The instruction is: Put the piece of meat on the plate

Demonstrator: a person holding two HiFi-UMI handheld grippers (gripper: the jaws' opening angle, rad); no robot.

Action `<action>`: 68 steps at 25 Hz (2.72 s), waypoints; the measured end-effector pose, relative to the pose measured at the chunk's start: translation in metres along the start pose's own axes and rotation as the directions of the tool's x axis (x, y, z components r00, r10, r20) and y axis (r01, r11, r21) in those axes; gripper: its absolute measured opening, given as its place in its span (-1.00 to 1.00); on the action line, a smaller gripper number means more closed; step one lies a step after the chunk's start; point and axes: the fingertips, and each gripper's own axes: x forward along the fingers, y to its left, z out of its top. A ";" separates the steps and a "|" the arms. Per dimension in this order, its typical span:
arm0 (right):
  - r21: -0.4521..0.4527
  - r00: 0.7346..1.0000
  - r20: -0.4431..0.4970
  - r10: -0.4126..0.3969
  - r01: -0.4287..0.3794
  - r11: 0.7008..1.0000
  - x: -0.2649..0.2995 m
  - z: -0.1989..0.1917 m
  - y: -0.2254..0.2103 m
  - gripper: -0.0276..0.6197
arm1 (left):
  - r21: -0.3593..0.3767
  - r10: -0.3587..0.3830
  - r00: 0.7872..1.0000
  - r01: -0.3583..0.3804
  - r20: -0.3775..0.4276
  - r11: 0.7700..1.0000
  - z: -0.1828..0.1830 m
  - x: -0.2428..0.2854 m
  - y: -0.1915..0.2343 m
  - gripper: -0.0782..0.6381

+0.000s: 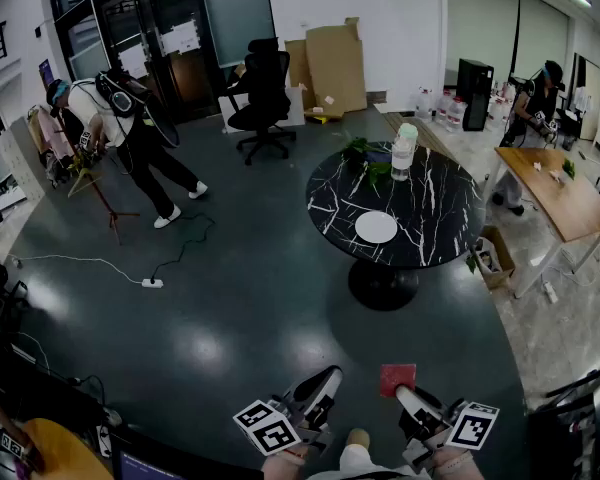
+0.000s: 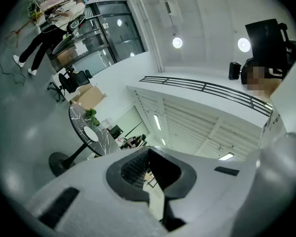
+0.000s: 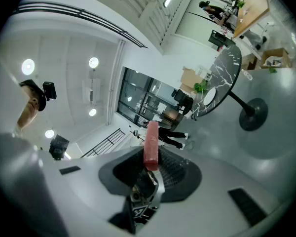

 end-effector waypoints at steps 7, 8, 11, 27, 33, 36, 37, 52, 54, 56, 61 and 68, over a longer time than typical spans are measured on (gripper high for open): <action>0.015 1.000 -0.002 -0.002 0.002 1.000 0.018 0.035 -0.027 -0.65 | 0.000 0.017 1.000 -0.017 0.011 1.000 0.012 0.038 0.028 -0.76; 0.017 1.000 -0.007 0.005 -0.005 1.000 0.021 0.038 -0.027 -0.65 | -0.003 0.017 1.000 -0.017 0.015 1.000 0.014 0.043 0.031 -0.76; 0.014 1.000 -0.023 0.009 -0.009 1.000 0.027 0.046 -0.035 -0.65 | 0.001 0.011 1.000 -0.011 0.019 1.000 0.016 0.057 0.033 -0.76; 0.055 0.999 -0.038 -0.017 0.019 0.998 0.056 0.065 -0.072 -0.65 | -0.033 0.033 0.999 -0.033 -0.022 0.999 0.008 0.094 0.082 -0.76; 0.052 0.999 -0.023 -0.045 0.046 0.998 0.095 0.107 -0.103 -0.65 | -0.032 -0.017 0.999 0.015 -0.042 0.999 0.031 0.154 0.116 -0.76; 0.049 0.999 -0.014 -0.045 0.045 0.998 0.122 0.133 -0.113 -0.65 | -0.025 -0.040 0.998 0.039 -0.057 0.999 0.047 0.184 0.134 -0.76; 0.051 0.999 -0.013 -0.039 0.040 0.998 0.131 0.141 -0.114 -0.65 | -0.030 -0.039 0.997 0.038 -0.062 0.999 0.053 0.194 0.139 -0.76; 0.057 0.995 0.021 -0.100 0.099 0.993 0.220 0.224 -0.176 -0.65 | -0.051 -0.083 0.990 0.077 -0.117 0.996 0.103 0.297 0.228 -0.76; 0.059 0.993 0.028 -0.111 0.109 0.992 0.230 0.232 -0.185 -0.65 | -0.065 -0.091 0.988 0.083 -0.125 0.994 0.104 0.307 0.238 -0.76; 0.061 0.992 0.033 -0.122 0.120 0.991 0.237 0.237 -0.192 -0.65 | -0.074 -0.096 0.986 0.087 -0.137 0.994 0.105 0.315 0.246 -0.76; 0.071 0.990 0.043 -0.132 0.129 0.989 0.252 0.247 -0.205 -0.65 | -0.063 -0.106 0.982 0.097 -0.156 0.993 0.108 0.333 0.266 -0.76; 0.082 0.987 0.017 -0.157 0.156 0.984 0.264 0.258 -0.233 -0.65 | -0.078 -0.065 0.984 0.053 -0.163 0.996 0.093 0.349 0.294 -0.76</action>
